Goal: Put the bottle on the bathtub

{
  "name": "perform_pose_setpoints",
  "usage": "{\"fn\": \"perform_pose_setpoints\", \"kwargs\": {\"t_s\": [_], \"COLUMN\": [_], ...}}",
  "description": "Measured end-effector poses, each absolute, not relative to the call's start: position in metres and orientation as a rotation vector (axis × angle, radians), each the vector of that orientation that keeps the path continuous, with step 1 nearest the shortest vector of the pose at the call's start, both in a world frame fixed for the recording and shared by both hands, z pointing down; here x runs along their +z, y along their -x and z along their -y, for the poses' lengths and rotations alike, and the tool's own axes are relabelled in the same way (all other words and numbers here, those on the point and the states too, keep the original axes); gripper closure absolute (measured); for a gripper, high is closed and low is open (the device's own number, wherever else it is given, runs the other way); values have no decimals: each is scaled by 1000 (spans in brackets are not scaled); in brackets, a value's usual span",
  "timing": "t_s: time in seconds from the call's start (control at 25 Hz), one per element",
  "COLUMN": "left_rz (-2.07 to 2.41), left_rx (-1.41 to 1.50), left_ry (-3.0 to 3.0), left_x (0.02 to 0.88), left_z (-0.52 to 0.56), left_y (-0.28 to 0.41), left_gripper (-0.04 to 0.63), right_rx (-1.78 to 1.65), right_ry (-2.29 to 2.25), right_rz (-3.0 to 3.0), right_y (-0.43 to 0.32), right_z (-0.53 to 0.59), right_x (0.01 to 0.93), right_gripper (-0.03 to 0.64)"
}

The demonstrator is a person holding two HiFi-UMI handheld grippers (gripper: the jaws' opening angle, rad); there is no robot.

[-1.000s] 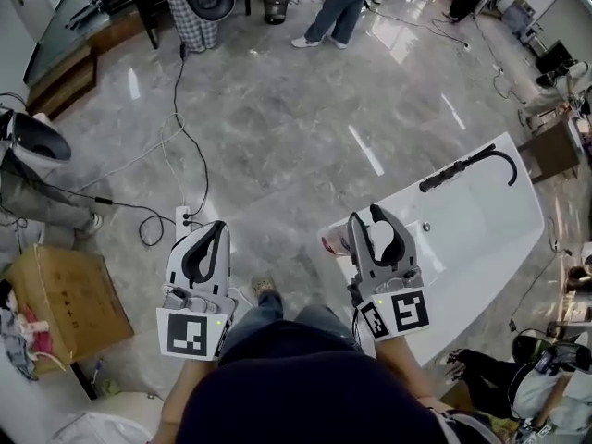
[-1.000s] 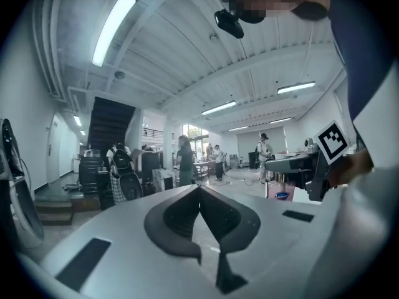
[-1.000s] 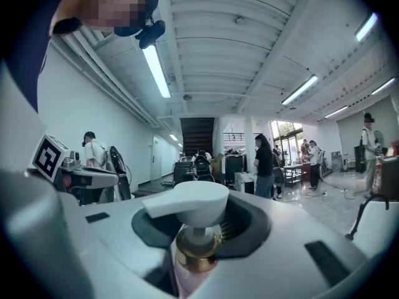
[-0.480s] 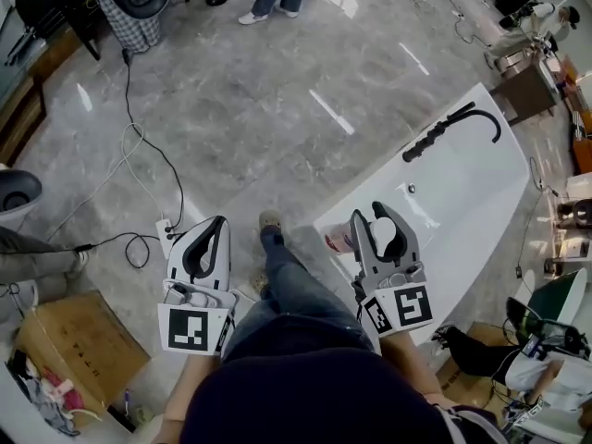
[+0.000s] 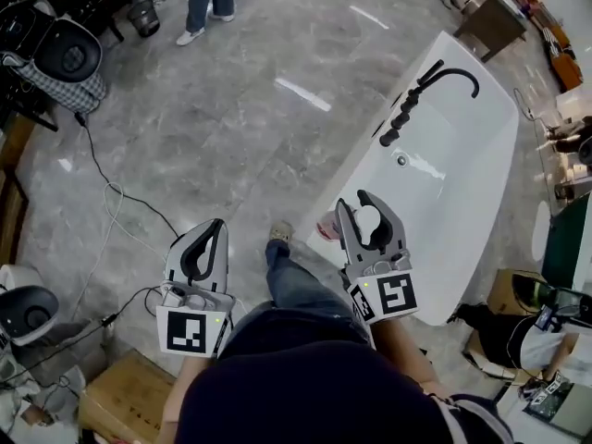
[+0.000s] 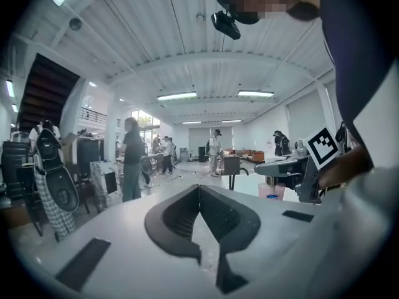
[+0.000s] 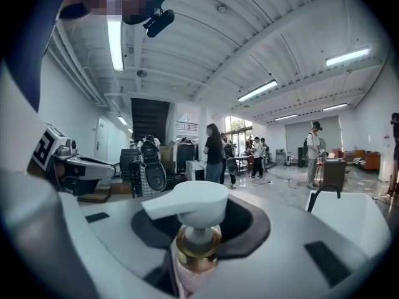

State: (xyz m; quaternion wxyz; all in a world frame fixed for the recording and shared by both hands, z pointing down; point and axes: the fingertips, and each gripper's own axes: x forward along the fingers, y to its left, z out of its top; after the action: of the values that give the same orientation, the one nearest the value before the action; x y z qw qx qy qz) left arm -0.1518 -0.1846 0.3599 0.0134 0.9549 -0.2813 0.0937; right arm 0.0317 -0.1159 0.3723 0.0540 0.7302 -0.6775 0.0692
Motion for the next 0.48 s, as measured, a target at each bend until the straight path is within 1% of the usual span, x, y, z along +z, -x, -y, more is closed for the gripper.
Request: {"fn": "perform_pose_setpoints", "kwargs": {"t_s": [0.48], "left_rz": [347], "left_rx": [325], "left_ry": [-3086], "left_x": [370], "left_z": [274], "left_y": [-10], "left_gripper": [572], "right_rx": [257], "right_ry": [-2460], "right_rz": [1794], "right_y": [-136], "right_z": [168], "right_x": [391], "right_gripper": [468]}}
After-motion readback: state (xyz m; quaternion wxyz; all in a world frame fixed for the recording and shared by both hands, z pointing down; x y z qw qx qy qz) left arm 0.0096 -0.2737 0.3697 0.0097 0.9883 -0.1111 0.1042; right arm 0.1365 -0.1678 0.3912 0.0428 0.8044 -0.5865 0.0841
